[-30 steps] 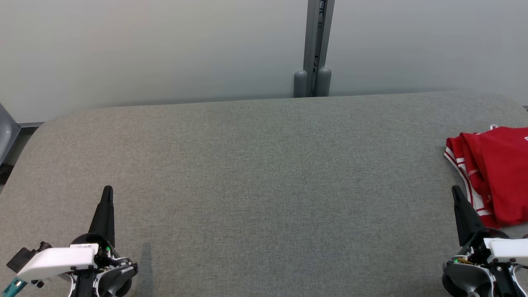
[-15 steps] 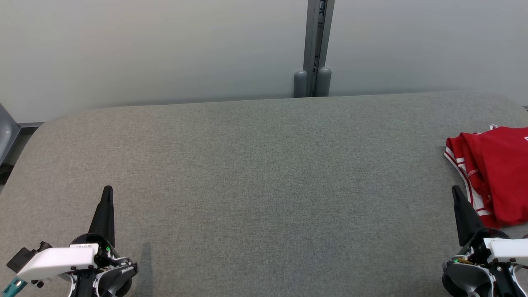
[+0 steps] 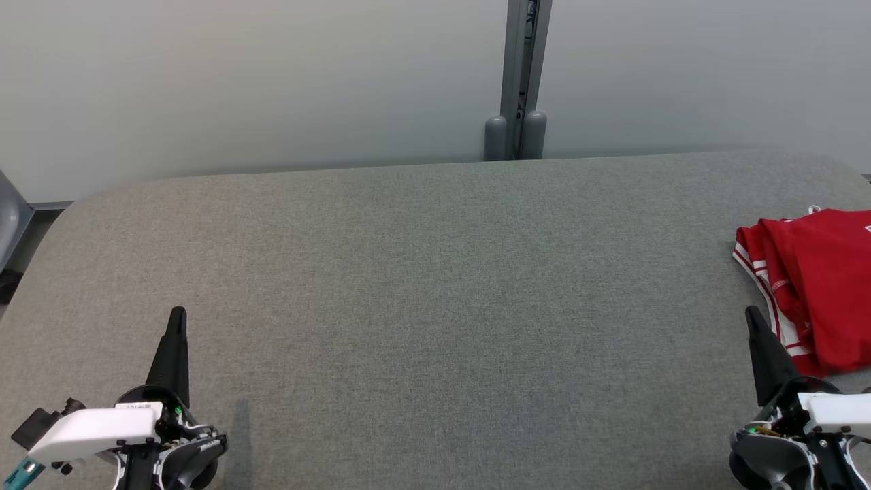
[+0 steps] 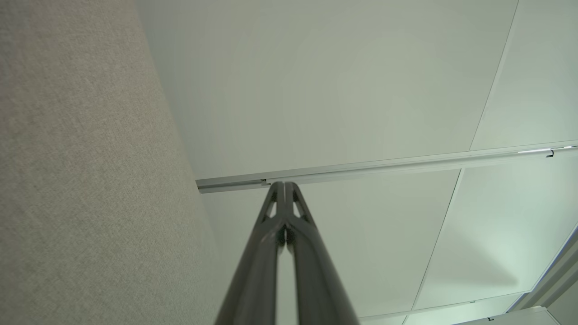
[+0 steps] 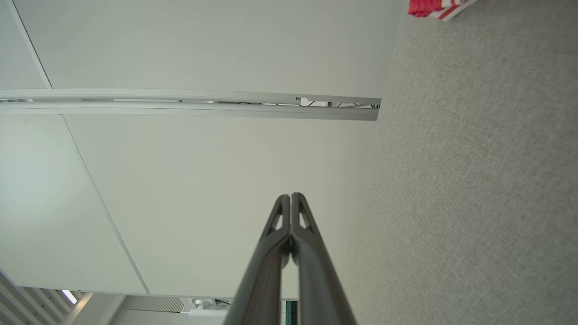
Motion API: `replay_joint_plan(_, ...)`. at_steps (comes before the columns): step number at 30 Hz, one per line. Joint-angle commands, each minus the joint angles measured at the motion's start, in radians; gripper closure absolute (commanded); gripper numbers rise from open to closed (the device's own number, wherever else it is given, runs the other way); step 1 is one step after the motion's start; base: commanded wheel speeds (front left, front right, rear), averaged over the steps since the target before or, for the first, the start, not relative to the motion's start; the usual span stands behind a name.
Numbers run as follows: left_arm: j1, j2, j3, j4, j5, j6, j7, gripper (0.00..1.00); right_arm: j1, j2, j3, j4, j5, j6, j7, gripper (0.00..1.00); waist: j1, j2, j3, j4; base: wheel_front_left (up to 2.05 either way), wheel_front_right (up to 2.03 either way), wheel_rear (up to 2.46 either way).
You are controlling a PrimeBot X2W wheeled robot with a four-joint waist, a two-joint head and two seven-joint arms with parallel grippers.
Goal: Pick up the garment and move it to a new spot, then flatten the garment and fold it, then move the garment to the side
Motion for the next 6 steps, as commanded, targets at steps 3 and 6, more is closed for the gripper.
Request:
replay_joint_plan(3,-0.015,0.002,0.004,0.001,0.003,-0.004,0.003,1.00,-0.005,-0.008,-0.001,0.002,0.003,0.001,0.001,1.00,0.0000,0.0000,0.000,0.000,0.00,0.00,0.00)
replay_joint_plan(6,-0.015,0.002,0.004,0.001,0.003,-0.004,0.003,1.00,-0.005,-0.008,-0.001,0.002,0.003,0.001,0.001,1.00,0.0000,0.0000,0.000,0.000,0.00,0.00,0.00)
